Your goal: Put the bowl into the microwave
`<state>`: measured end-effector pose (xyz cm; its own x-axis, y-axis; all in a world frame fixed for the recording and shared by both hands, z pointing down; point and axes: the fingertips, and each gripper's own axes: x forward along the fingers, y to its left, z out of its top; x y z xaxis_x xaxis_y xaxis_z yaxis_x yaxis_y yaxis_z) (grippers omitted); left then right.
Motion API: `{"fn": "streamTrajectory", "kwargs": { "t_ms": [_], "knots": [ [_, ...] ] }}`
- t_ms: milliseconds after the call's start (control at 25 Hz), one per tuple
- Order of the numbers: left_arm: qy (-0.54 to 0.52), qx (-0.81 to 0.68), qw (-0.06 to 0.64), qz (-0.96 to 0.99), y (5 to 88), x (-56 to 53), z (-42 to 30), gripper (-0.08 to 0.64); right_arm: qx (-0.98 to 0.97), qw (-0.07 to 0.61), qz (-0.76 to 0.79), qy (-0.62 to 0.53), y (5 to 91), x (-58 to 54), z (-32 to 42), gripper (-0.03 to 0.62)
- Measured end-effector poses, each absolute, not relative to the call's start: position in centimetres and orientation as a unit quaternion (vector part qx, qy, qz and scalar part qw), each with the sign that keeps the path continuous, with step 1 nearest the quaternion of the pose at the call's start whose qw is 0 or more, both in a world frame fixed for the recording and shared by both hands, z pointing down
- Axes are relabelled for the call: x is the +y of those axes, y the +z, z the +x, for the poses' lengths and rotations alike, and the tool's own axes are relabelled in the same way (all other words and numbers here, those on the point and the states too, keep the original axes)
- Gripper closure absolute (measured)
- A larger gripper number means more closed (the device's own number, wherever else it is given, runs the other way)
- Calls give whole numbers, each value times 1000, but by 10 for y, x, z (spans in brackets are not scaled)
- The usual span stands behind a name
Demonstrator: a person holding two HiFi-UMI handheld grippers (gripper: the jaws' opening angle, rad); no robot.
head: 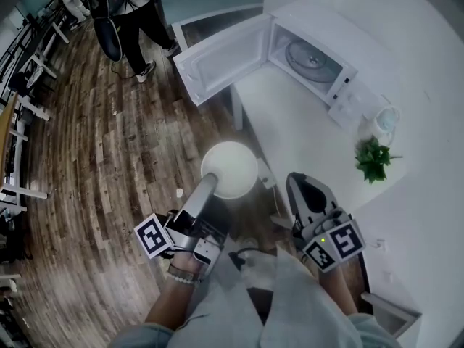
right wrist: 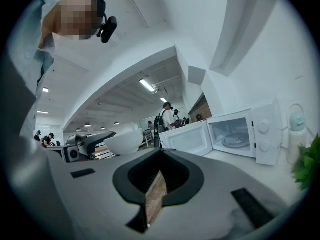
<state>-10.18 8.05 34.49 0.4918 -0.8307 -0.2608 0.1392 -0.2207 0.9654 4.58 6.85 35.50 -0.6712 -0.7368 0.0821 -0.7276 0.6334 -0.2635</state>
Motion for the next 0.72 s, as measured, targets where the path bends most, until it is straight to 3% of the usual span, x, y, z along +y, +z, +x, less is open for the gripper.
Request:
{"fn": "streamTrajectory", "kwargs": {
  "t_ms": [720],
  "knots": [
    [-366, -199, 599, 684, 335, -16, -151, 327, 868, 24, -479, -127, 340, -5, -20, 591]
  ]
}}
